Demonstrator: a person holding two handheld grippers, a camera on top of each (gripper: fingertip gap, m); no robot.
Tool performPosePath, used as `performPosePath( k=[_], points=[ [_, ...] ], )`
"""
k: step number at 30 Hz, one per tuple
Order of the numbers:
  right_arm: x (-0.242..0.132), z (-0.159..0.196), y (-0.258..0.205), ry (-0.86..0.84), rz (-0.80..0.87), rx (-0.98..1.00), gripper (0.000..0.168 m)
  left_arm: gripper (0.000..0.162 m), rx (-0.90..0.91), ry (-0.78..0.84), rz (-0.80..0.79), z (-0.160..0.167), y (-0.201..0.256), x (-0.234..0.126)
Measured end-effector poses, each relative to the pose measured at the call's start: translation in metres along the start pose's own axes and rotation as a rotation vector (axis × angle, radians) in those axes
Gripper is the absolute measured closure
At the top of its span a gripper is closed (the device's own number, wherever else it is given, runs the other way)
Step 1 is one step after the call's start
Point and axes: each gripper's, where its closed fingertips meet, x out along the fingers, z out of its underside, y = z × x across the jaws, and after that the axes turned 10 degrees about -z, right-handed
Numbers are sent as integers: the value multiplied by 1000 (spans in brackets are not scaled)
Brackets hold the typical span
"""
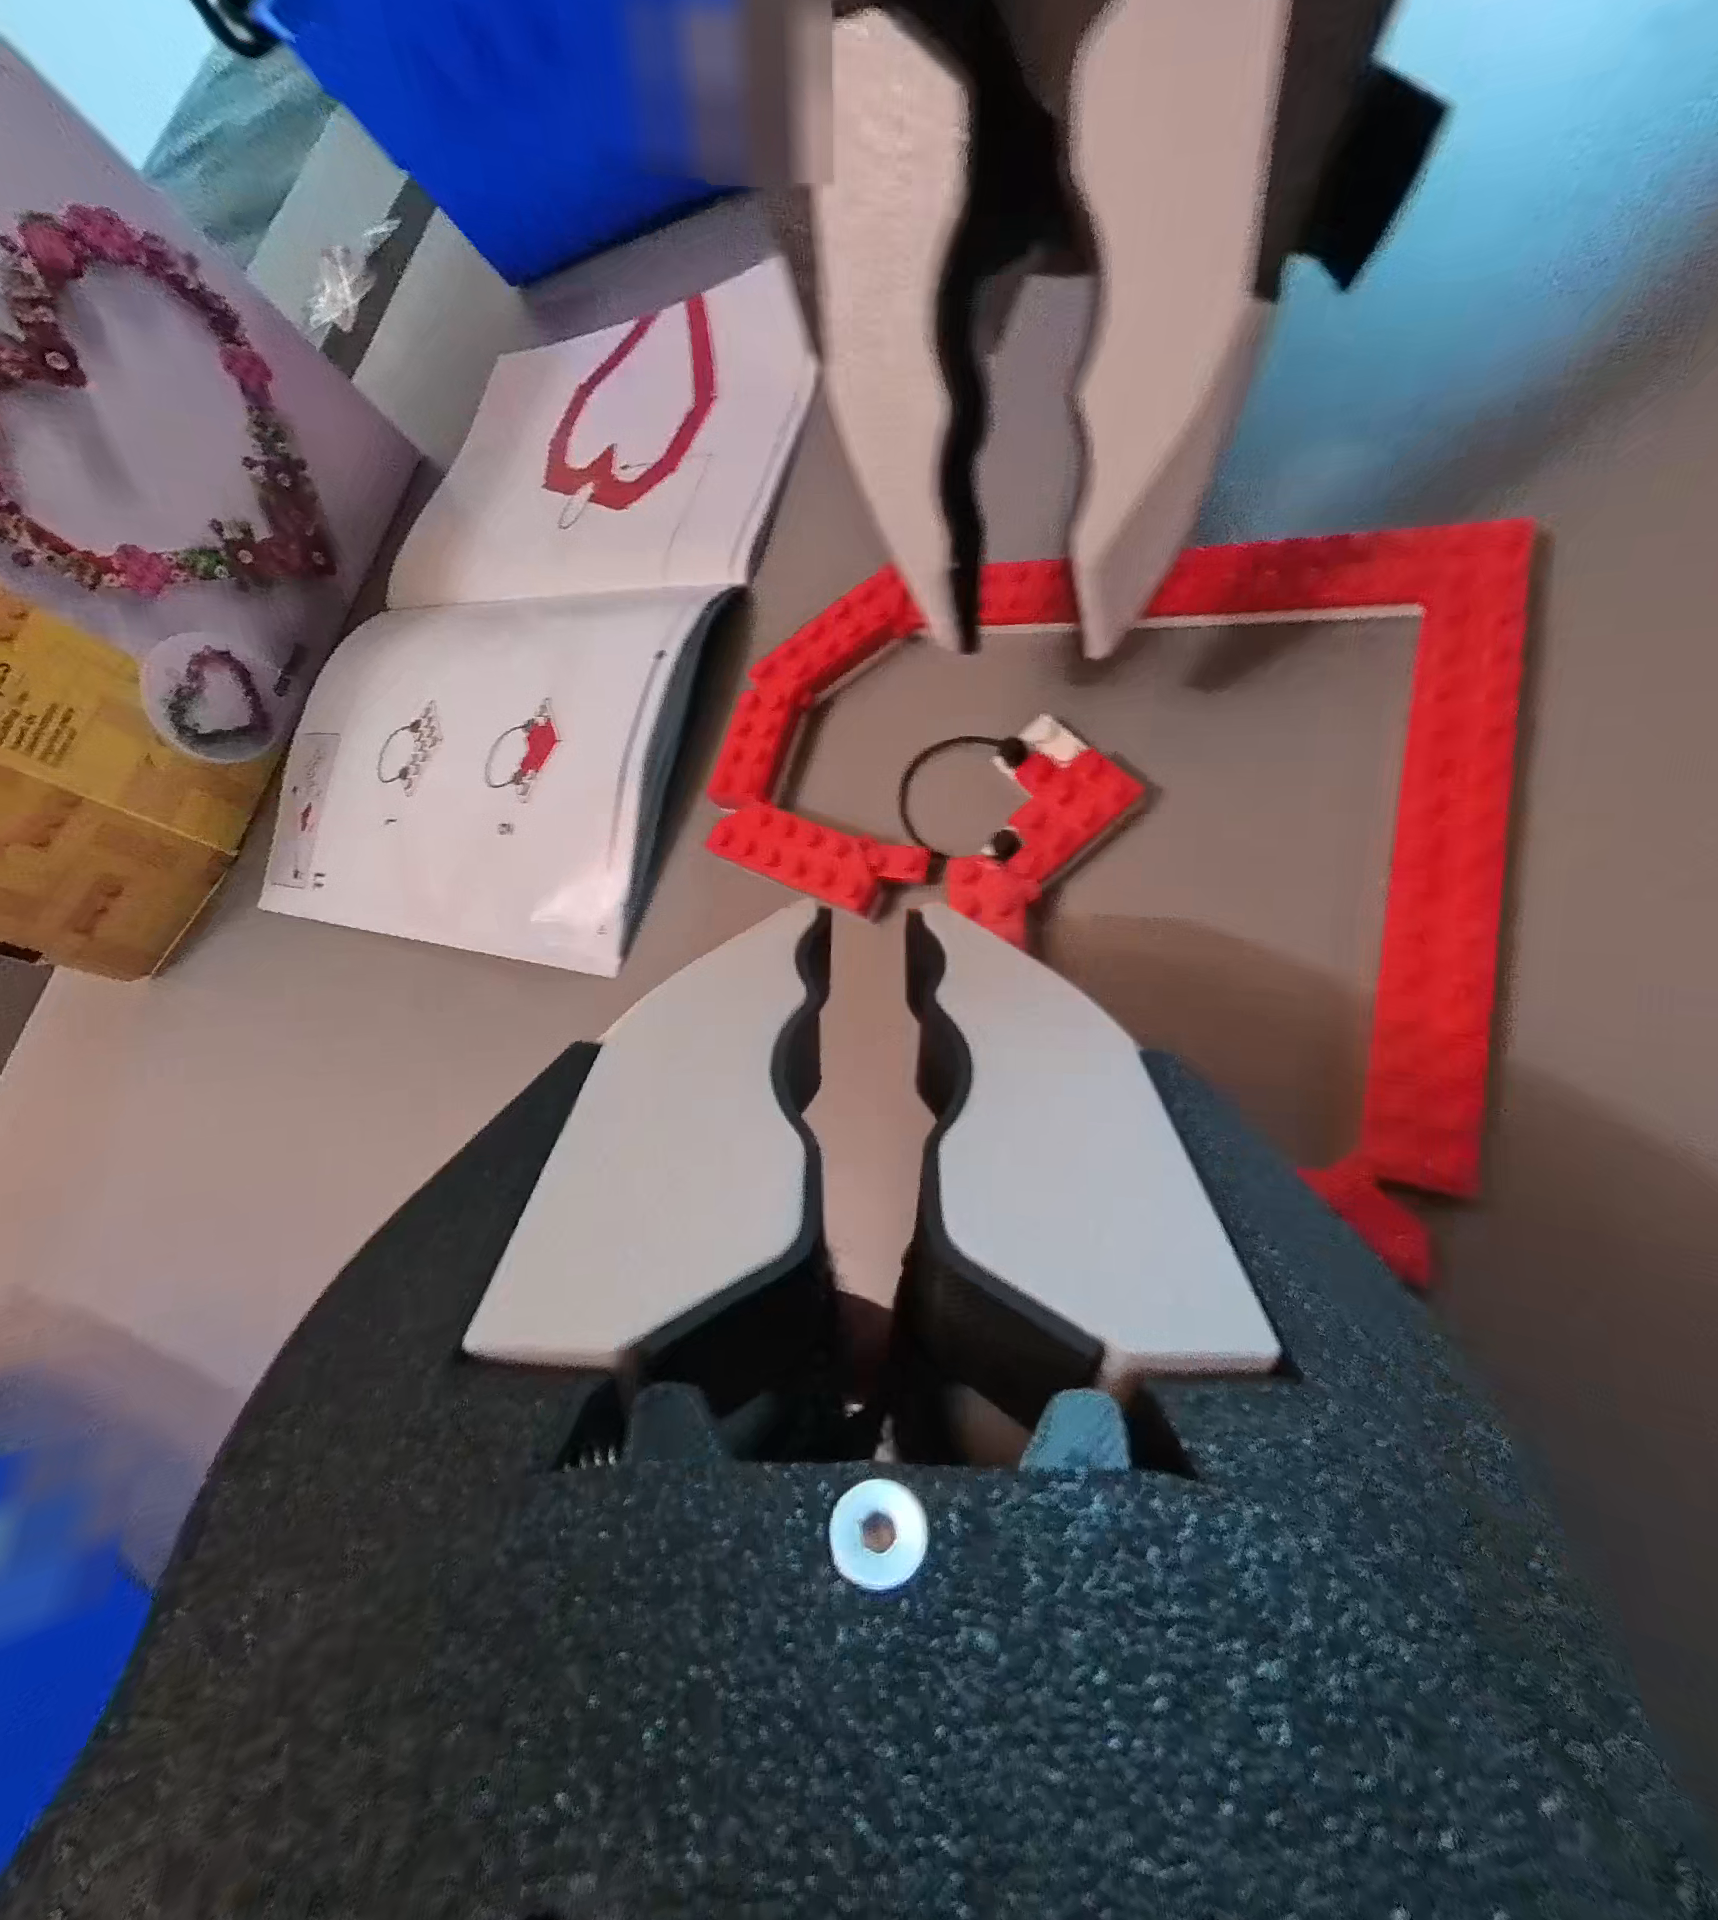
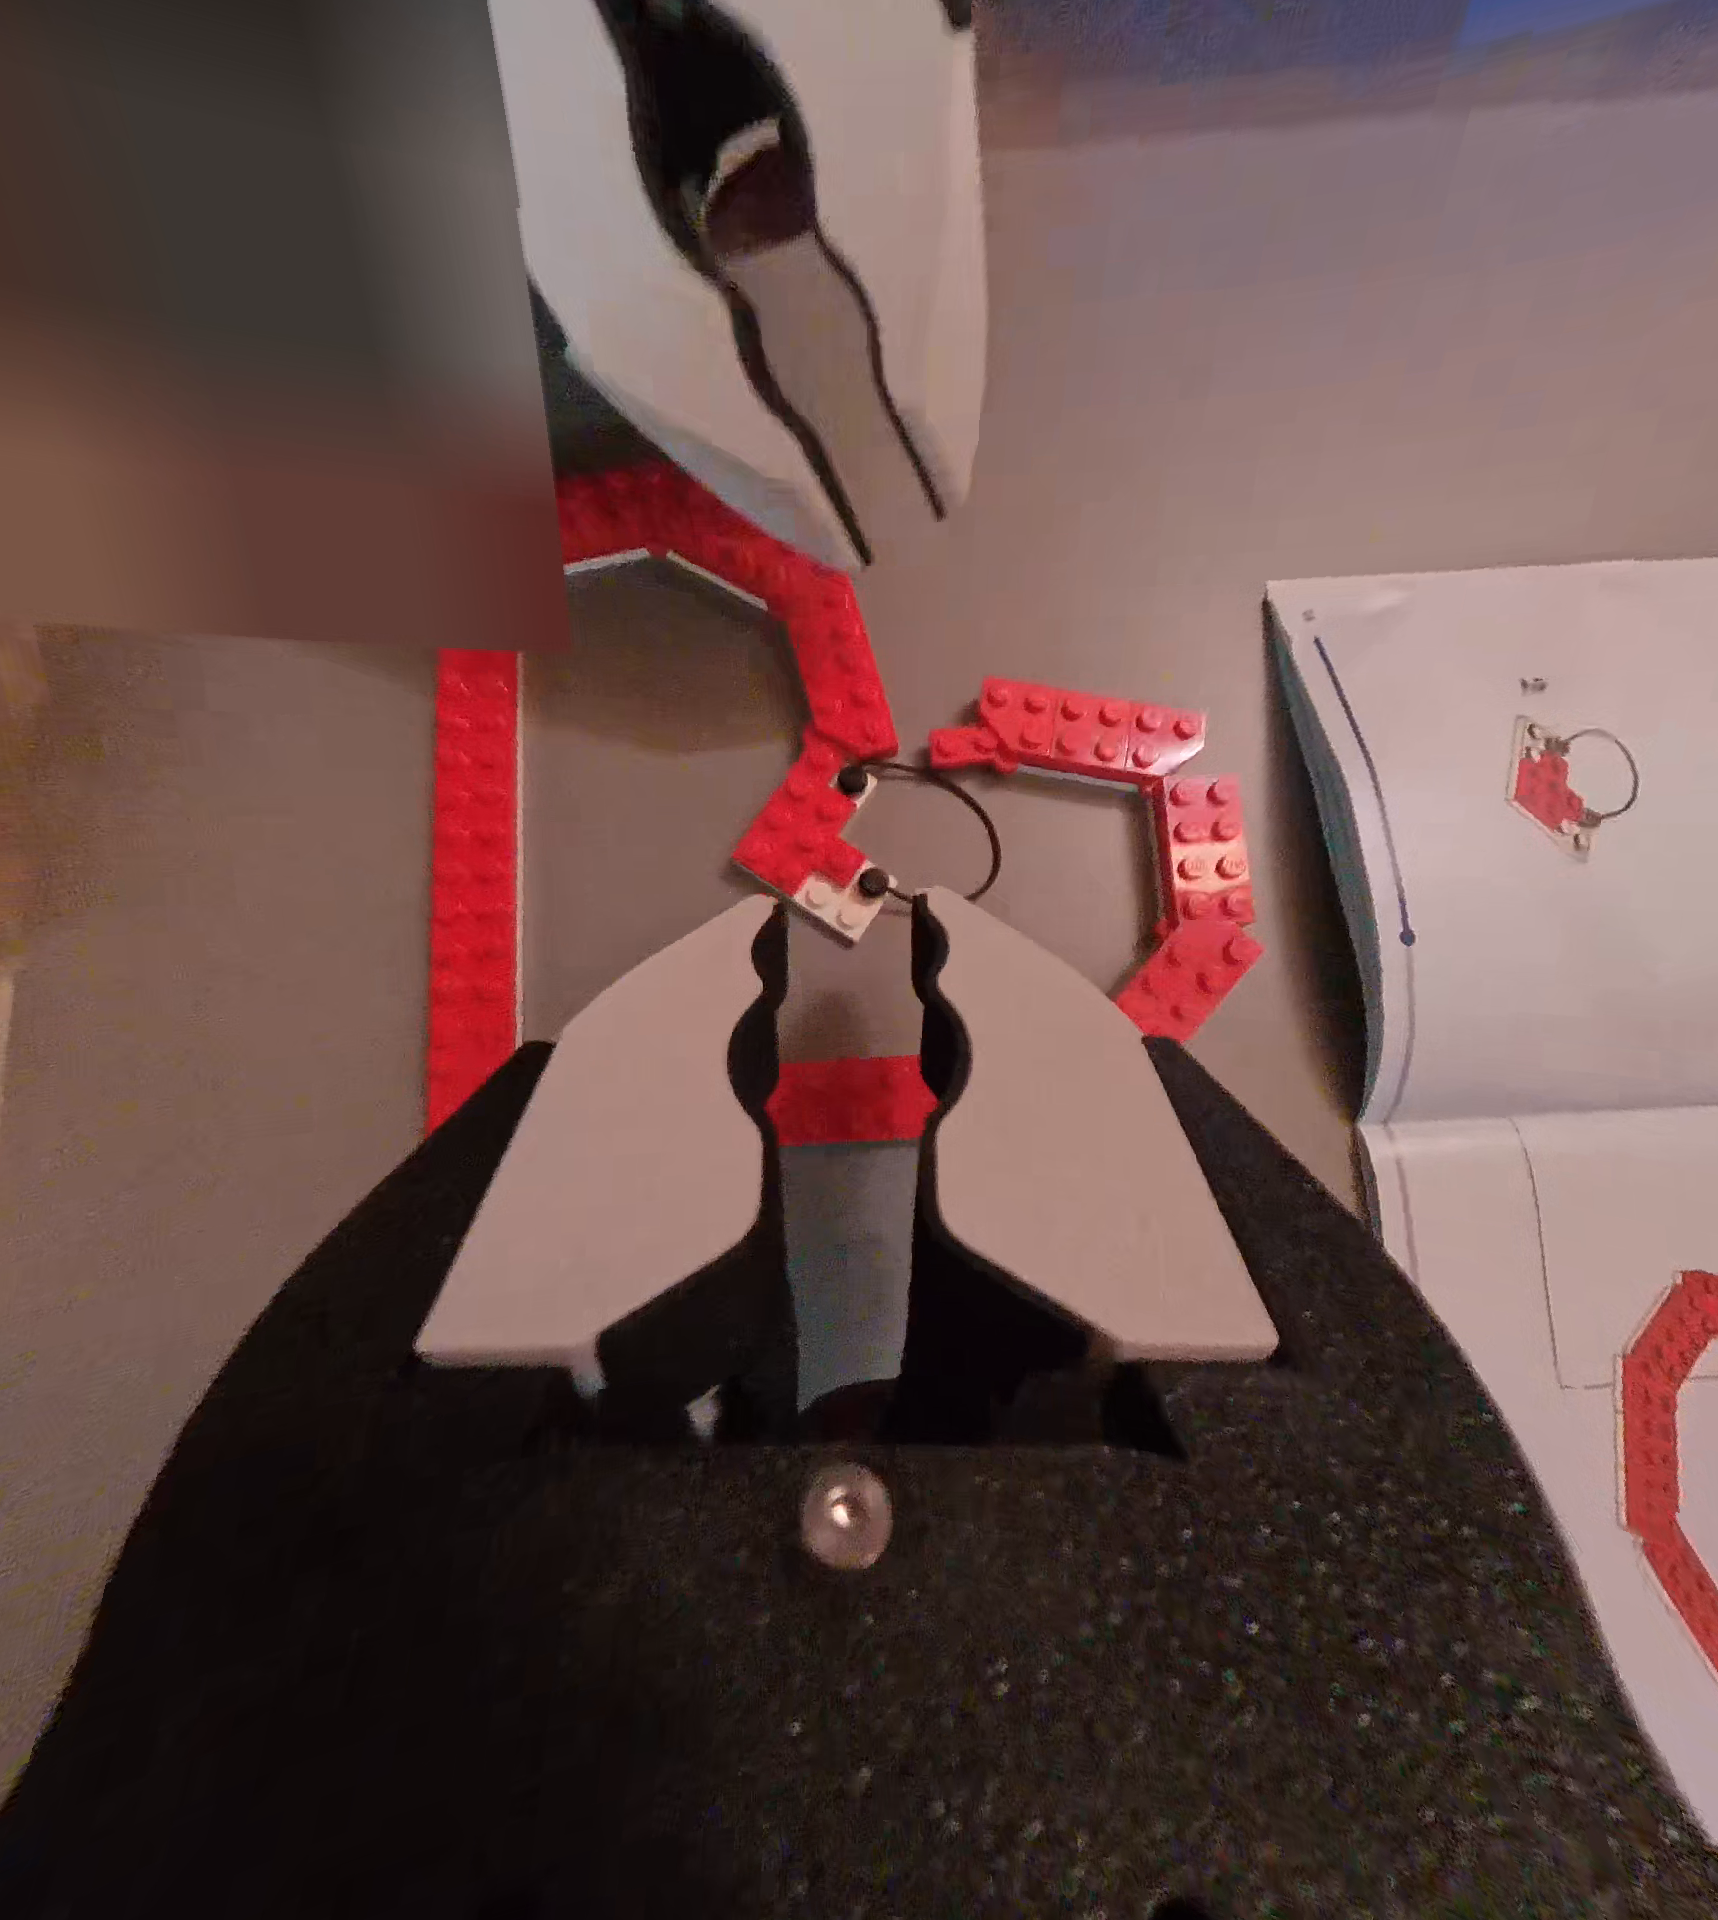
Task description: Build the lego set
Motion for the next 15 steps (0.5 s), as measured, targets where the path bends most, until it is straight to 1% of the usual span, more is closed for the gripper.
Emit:
performPosePath(
  k=[1, 3, 5, 6, 8, 11, 15],
  points=[
    [-2, 3, 1, -45, 4, 32, 146, 151, -21, -3, 11, 0, -7, 1],
    [9, 11, -1, -102, 20, 91, 147, 154, -57, -62, 58, 7, -19, 7],
    [10, 12, -3, -126, 32, 94, 147, 158, -81, -133, 94, 15, -26, 17],
    [15, 14, -2, -138, 53, 89, 148, 159, -85, -162, 146, 17, -22, 21],
    [23, 12, -2, -121, 49, 83, 151, 159, -69, -207, 197, 22, -18, 28],
    [20, 6, -1, -91, 23, 68, 152, 159, -26, -263, 207, 33, -16, 35],
    [24, 1, 4, -70, -30, 3, 152, 159, -36, -260, 239, 34, -11, 38]
  ],
)
